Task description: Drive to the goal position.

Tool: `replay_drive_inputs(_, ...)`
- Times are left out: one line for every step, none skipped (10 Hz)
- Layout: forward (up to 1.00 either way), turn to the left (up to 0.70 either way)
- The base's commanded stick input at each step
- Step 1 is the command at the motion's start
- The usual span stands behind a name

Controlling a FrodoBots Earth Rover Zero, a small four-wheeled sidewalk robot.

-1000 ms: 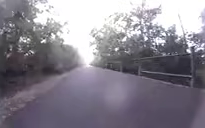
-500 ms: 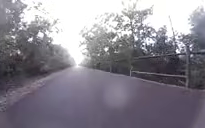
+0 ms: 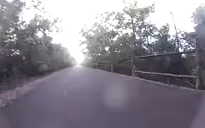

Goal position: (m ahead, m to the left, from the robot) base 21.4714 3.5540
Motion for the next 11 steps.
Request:
replay_drive_inputs(1.0,0.0)
replay_drive_inputs(1.0,0.0)
replay_drive_inputs(1.0,0.0)
replay_drive_inputs(1.0,0.0)
replay_drive_inputs(1.0,0.0)
replay_drive_inputs(1.0,0.0)
replay_drive_inputs(1.0,0.0)
replay_drive_inputs(1.0,0.0)
replay_drive_inputs(1.0,0.0)
replay_drive_inputs(1.0,0.0)
replay_drive_inputs(1.0,0.0)
